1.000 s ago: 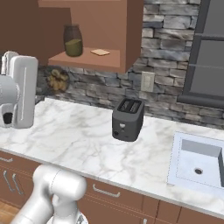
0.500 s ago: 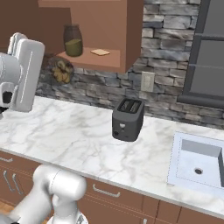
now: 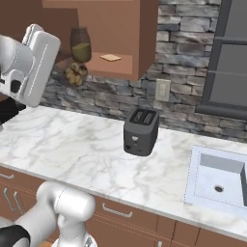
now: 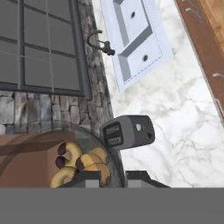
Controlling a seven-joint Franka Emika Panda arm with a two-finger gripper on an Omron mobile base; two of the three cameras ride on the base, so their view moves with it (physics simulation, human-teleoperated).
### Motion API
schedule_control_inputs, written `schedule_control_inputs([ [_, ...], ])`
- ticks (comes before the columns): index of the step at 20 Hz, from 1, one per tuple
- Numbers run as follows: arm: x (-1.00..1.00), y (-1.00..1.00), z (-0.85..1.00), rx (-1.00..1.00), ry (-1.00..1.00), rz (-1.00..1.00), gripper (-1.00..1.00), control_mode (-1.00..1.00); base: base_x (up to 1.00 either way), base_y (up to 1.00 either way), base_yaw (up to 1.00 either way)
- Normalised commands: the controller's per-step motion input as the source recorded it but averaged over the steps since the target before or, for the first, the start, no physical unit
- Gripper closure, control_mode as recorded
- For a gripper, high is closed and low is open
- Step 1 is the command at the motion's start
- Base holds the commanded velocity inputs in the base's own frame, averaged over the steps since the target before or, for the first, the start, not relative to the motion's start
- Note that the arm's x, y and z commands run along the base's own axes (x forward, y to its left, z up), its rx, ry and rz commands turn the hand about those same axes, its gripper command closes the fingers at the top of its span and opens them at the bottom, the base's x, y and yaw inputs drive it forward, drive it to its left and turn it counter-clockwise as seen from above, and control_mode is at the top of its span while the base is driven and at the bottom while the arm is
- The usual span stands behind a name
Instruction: Pick the jar and jar from the dining table and place them in the open cabinet. Close the cabinet after placing the objects.
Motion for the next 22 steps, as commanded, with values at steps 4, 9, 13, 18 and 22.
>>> schedule_control_inputs([
  [4,0.72,-0.05,-0.05,0.01,0.03,-0.01,1.0,-1.0,0.0,0.0,0.0],
  [9,0.6,-0.07,0.0,0.04,0.03,-0.01,1.0,-1.0,0.0,0.0,0.0],
  [13,0.47,-0.11,0.0,0.04,0.02,-0.01,1.0,-1.0,0.0,0.0,0.0],
  [18,0.42,-0.18,0.0,0.04,0.0,0.0,1.0,-1.0,0.0,0.0,0.0],
  [22,0.42,-0.17,-0.01,0.02,0.0,0.0,1.0,-1.0,0.0,0.0,0.0],
])
